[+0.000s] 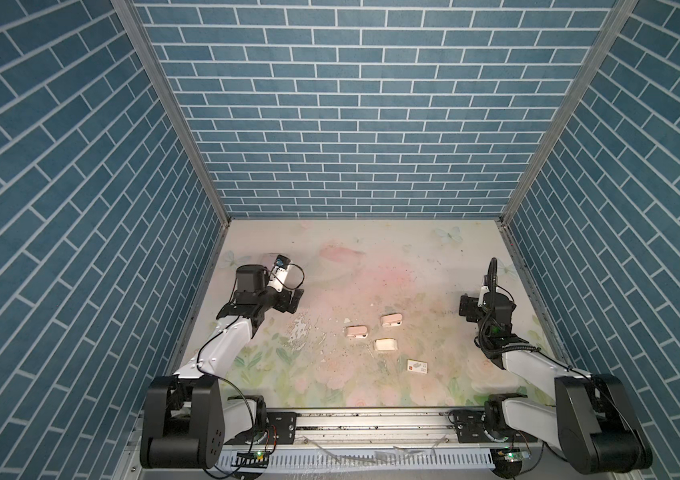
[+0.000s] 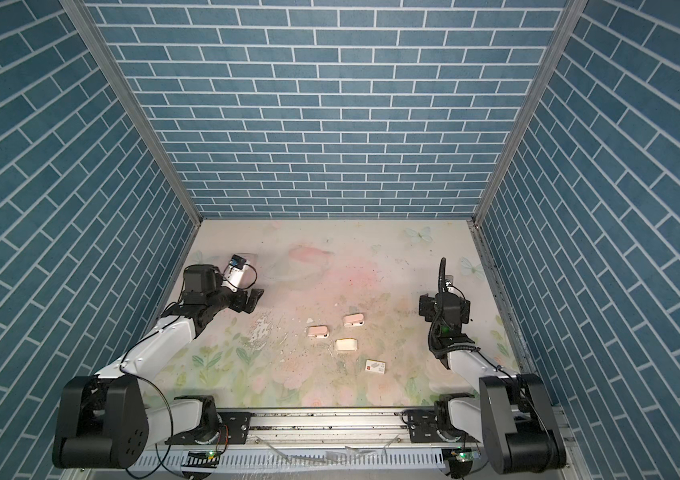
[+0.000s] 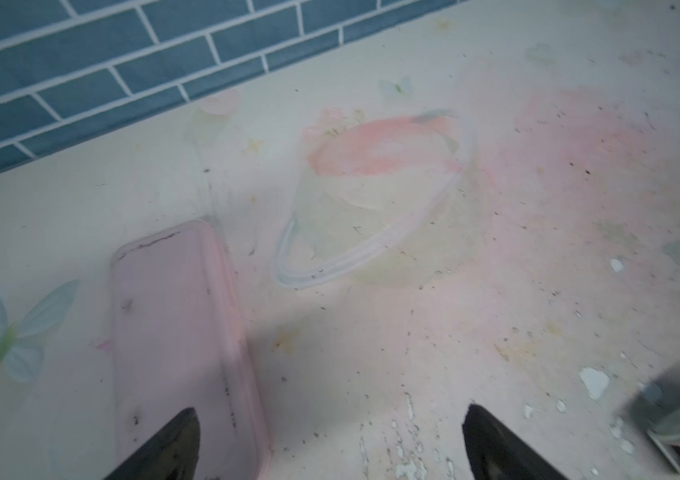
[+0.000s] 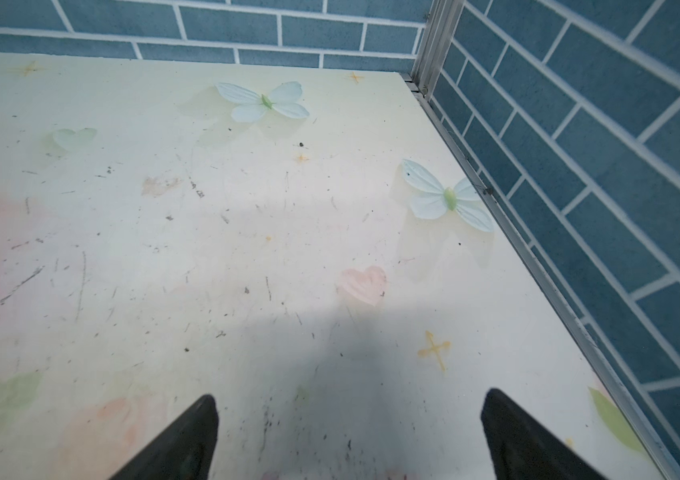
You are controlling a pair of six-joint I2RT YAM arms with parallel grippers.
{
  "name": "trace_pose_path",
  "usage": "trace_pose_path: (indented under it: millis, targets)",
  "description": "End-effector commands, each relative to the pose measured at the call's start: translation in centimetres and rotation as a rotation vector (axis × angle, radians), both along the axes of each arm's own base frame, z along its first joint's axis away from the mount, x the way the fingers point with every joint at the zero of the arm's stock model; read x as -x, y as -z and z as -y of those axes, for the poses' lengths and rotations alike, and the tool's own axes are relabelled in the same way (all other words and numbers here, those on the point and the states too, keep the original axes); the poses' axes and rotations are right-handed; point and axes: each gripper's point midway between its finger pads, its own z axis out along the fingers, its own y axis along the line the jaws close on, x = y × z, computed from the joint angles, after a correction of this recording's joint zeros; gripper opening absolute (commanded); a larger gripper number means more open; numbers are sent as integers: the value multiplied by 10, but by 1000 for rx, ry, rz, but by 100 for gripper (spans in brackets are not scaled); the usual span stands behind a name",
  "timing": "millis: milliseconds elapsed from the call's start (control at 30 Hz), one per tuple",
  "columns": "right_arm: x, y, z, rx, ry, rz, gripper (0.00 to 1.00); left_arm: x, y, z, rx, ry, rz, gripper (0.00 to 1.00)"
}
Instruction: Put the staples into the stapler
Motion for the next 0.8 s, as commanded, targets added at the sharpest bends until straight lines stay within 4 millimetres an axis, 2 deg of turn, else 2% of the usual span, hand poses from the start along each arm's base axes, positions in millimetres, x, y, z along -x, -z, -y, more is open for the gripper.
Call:
trace_pose_path:
  millis: [0, 133, 267, 433, 600, 700, 767]
  targets:
    - [-18, -29, 3, -17, -37, 152, 99, -18, -33, -5, 100, -14, 229, 99]
    - [-25, -28, 11, -57, -44, 165, 99, -25, -18, -18, 185, -76, 259, 99]
    - [-30, -29, 16, -95, -56, 175, 99, -33, 8, -30, 217, -133, 239, 100]
    - [-33, -25, 14, -127, -78, 197, 99, -26, 8, -39, 237, -165, 301, 100]
    - [-38, -17, 13, -125, -94, 199, 98, -14, 6, -40, 232, -173, 381, 99]
    - [-40, -6, 10, -130, -112, 196, 99, -7, 17, -52, 222, -253, 405, 100]
    - [-46, 1, 9, -136, -123, 151, 98, -16, 19, -54, 243, -251, 377, 100]
